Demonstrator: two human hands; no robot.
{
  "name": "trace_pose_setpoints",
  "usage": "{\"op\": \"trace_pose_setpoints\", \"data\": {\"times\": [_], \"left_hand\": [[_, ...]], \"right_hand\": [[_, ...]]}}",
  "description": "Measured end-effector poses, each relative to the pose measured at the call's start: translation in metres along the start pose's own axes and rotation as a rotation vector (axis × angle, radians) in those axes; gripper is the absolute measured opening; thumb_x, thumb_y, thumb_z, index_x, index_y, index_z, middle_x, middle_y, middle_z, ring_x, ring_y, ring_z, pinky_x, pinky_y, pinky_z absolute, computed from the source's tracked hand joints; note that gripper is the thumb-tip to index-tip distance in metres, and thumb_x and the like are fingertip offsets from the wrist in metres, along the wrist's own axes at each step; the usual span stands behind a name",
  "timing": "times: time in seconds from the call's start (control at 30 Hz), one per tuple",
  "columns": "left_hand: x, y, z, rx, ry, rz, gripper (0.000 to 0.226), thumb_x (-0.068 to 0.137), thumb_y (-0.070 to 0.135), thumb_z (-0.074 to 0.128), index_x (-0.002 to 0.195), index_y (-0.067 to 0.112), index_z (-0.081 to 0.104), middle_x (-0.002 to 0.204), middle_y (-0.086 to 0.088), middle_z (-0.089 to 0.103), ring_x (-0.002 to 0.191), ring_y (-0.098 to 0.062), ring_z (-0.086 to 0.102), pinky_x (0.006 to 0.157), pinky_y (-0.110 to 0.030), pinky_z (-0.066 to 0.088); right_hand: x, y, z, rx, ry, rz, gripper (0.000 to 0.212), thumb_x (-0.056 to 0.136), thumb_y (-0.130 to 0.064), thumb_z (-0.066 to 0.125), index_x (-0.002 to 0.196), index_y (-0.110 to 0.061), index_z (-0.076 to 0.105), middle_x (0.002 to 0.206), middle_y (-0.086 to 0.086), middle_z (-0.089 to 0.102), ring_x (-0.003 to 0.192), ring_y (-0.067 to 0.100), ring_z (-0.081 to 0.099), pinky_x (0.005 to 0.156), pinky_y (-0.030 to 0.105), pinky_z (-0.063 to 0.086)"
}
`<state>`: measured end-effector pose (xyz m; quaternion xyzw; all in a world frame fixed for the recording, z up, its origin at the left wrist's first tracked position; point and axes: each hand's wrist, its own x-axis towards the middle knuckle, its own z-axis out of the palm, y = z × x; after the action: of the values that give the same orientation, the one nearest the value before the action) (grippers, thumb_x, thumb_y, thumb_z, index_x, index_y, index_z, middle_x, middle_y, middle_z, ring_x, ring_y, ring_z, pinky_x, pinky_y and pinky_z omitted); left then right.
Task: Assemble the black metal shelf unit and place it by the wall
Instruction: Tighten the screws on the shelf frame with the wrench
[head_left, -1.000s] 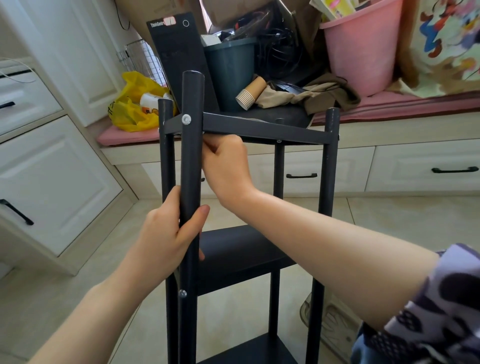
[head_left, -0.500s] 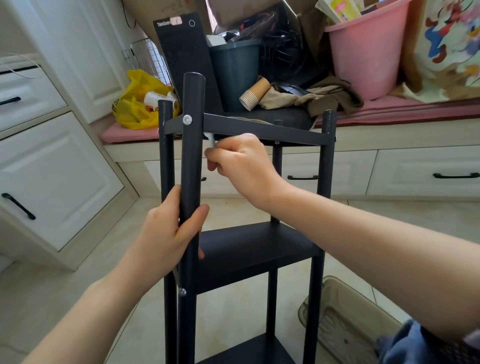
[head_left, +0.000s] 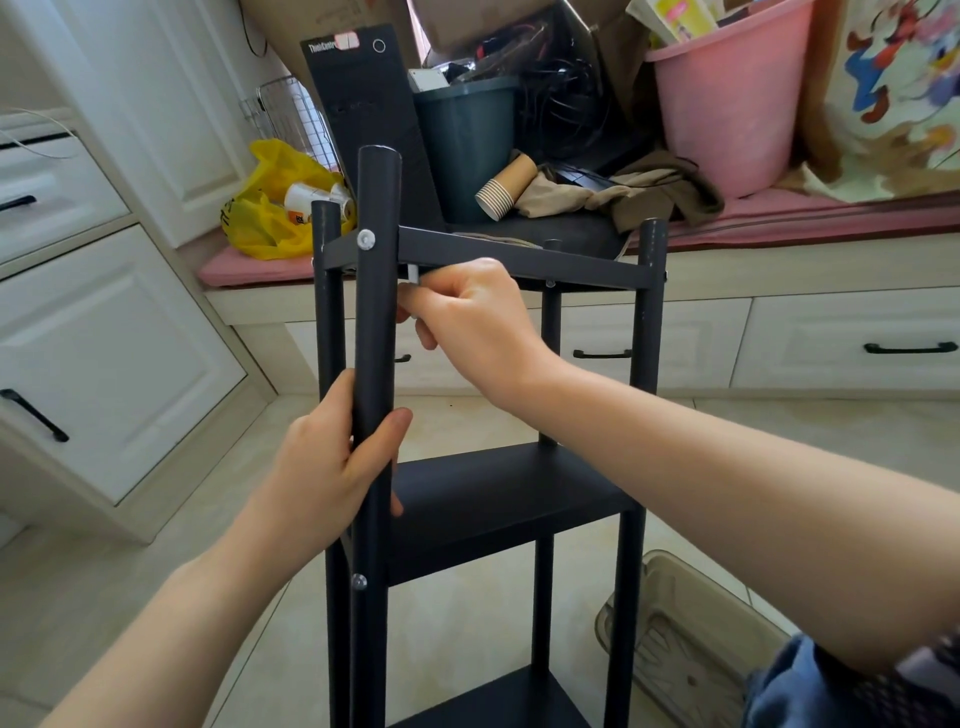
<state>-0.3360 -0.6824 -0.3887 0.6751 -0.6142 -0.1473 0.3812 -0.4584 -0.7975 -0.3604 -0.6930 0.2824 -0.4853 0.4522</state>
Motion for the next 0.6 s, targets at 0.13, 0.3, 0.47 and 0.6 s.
{"op": "trace_pose_setpoints", "data": {"times": [0.13,0.3,0.47,0.6], "left_hand": [[0.0,-0.001,-0.001,-0.007,0.003,-0.006,0.014,0.1,0.019,0.054,0.088,0.017,0.045,0.062,-0.012,0.063,0.045,-0.022,0.067,0.046,-0.021,0.049],[0.0,-0.002,-0.002,-0.011,0.0,0.001,0.009,0.101,0.018,0.053,0.094,0.019,0.048,0.064,-0.011,0.065,0.046,-0.023,0.067,0.048,-0.024,0.051],[-0.001,-0.002,-0.001,0.014,0.014,0.003,0.012,0.1,0.018,0.054,0.09,0.016,0.047,0.063,-0.012,0.065,0.046,-0.021,0.067,0.048,-0.021,0.049],[0.0,-0.002,-0.001,0.01,0.017,-0.003,0.014,0.1,0.017,0.054,0.089,0.012,0.047,0.062,-0.013,0.064,0.045,-0.021,0.066,0.048,-0.024,0.05]], "right_hand": [[0.0,0.003,0.005,-0.004,0.018,-0.009,0.035,0.096,-0.013,0.058,0.063,-0.013,0.067,0.049,-0.007,0.057,0.055,0.006,0.056,0.073,0.03,0.052],[-0.004,0.006,0.017,0.069,0.046,-0.025,0.029,0.098,-0.008,0.055,0.073,-0.007,0.069,0.062,-0.004,0.064,0.055,0.002,0.058,0.063,0.022,0.049],[0.002,0.012,0.032,0.142,0.117,-0.02,0.025,0.099,-0.006,0.055,0.079,0.001,0.069,0.071,0.008,0.065,0.069,0.025,0.063,0.061,0.022,0.054],[0.005,0.014,0.038,0.153,0.155,-0.038,0.025,0.099,-0.007,0.055,0.077,-0.004,0.067,0.069,0.002,0.062,0.067,0.017,0.057,0.059,0.013,0.047]]}}
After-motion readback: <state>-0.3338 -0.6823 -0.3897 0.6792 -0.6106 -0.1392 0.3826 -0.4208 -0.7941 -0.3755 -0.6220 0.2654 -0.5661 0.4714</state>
